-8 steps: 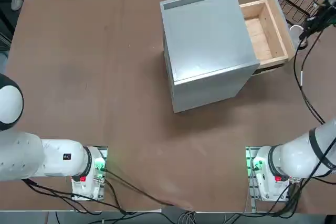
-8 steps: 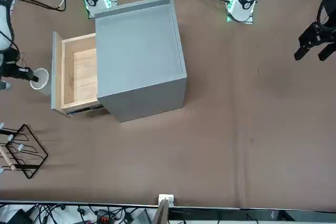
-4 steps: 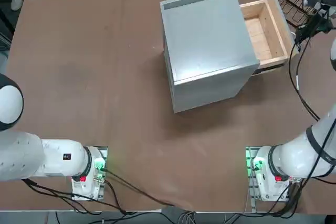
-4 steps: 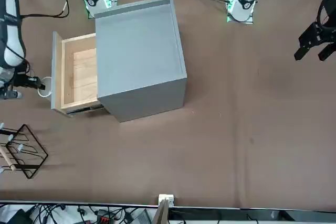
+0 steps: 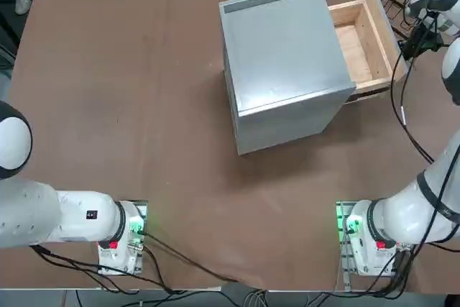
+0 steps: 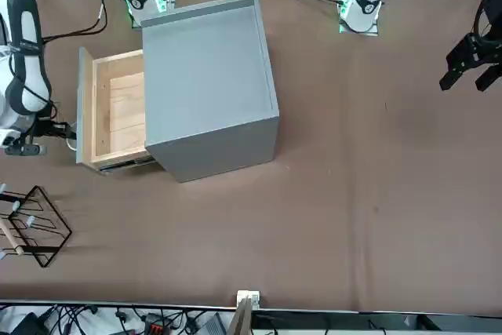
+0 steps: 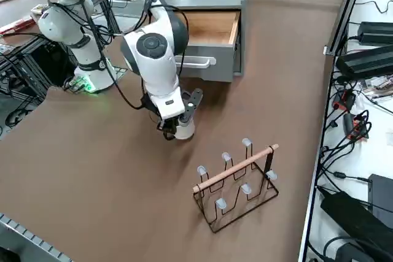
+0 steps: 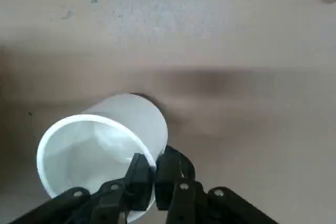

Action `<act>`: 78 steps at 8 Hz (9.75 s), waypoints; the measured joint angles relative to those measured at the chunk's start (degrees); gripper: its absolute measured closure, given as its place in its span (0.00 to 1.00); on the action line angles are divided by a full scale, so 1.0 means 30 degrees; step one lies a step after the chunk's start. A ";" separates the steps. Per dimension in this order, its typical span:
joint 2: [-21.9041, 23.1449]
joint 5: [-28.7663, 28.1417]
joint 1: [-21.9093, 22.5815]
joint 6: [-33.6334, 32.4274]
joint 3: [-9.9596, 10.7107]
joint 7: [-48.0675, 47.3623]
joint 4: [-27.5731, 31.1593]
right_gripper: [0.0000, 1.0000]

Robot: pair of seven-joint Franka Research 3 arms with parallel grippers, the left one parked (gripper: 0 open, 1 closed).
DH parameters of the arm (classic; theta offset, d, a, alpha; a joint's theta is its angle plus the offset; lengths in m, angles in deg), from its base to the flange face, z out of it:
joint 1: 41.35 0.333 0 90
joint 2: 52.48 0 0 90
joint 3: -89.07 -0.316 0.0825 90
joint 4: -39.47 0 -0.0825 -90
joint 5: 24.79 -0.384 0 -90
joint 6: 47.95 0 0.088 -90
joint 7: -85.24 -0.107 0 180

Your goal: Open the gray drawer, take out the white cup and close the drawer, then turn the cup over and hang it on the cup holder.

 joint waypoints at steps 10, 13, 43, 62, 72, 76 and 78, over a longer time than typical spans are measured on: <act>0.3215 -0.0069 0.0190 -0.6903 -0.0023 -0.1634 -0.4136 0.44; 0.3832 0.0073 0.2069 -0.7252 -0.0093 -0.4968 -0.4283 0.64; 0.4016 -0.0759 0.7678 -1.1175 0.1452 -1.0927 -0.6687 0.82; 0.1375 -0.4363 -0.3801 -0.6108 0.1705 2.3550 -0.1715 0.32; -0.3831 -1.5031 -0.7110 -0.9687 0.1642 3.4772 -0.1659 0.10; -0.4356 -1.6590 -0.7460 -1.1281 0.1636 3.6801 -0.1670 0.01; -0.5493 -1.8132 -0.7759 -1.2409 0.1602 3.8468 -0.1667 0.01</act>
